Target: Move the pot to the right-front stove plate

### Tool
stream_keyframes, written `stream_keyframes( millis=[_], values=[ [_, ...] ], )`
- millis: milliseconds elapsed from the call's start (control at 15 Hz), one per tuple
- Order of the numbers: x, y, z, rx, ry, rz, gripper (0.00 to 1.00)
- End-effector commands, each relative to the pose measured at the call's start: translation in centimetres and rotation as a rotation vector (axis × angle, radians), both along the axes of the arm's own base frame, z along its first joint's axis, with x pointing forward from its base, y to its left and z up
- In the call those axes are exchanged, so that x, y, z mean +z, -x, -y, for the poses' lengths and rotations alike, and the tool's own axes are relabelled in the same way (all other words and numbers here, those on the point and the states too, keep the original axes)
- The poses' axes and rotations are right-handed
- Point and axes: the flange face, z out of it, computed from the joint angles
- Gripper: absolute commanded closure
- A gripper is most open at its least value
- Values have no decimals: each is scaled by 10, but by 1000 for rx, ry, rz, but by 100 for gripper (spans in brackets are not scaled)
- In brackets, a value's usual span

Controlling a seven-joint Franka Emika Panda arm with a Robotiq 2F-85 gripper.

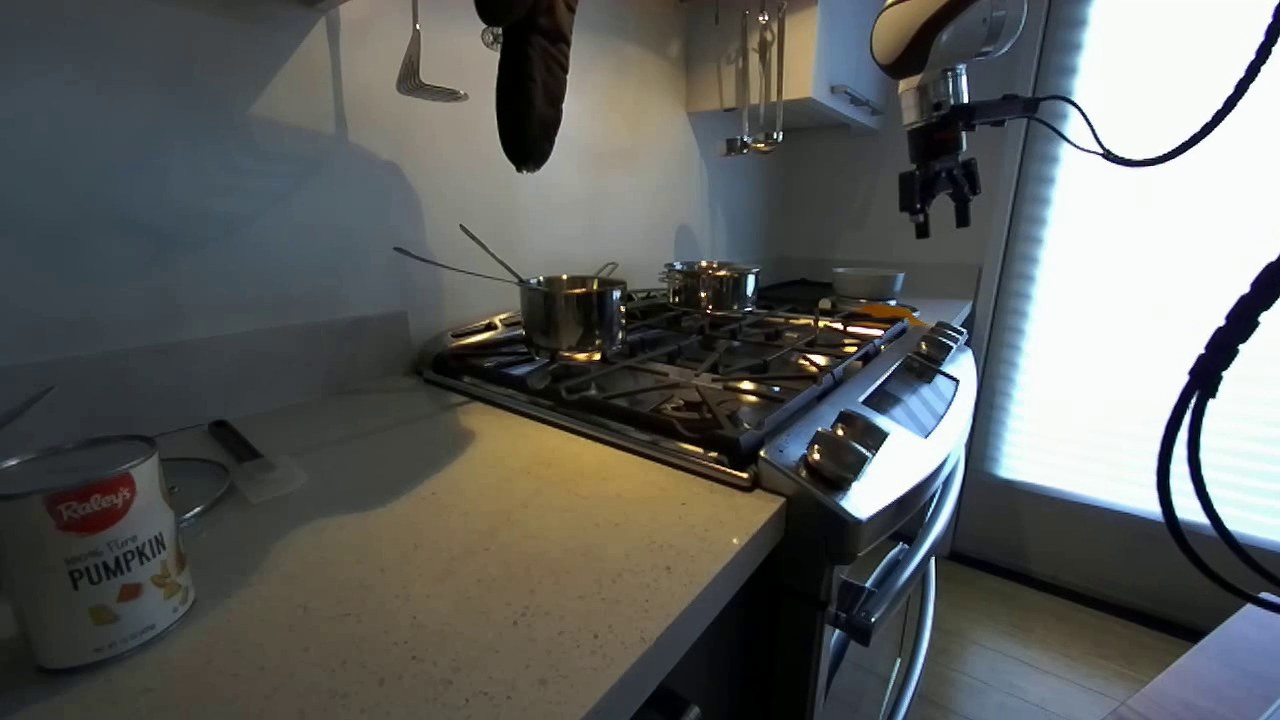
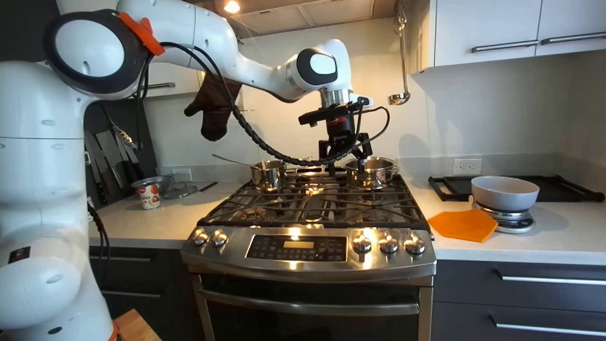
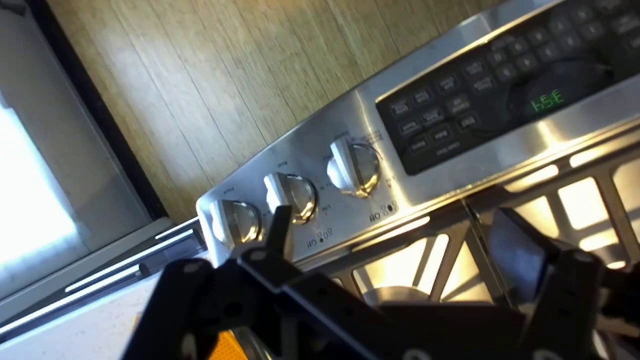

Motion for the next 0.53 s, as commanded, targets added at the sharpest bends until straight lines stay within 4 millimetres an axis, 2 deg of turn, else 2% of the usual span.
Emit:
stream_keyframes(
  millis=[0, 67, 133, 200, 467],
  values=[
    [-13, 46, -10, 188, 72, -34, 0],
    [-17, 55, -11, 238, 88, -34, 0],
    [-9, 26, -2, 143, 57, -32, 0],
    [-11, 32, -3, 152, 59, -33, 0],
    [-8, 28, -3, 152, 63, -25, 0]
  ],
)
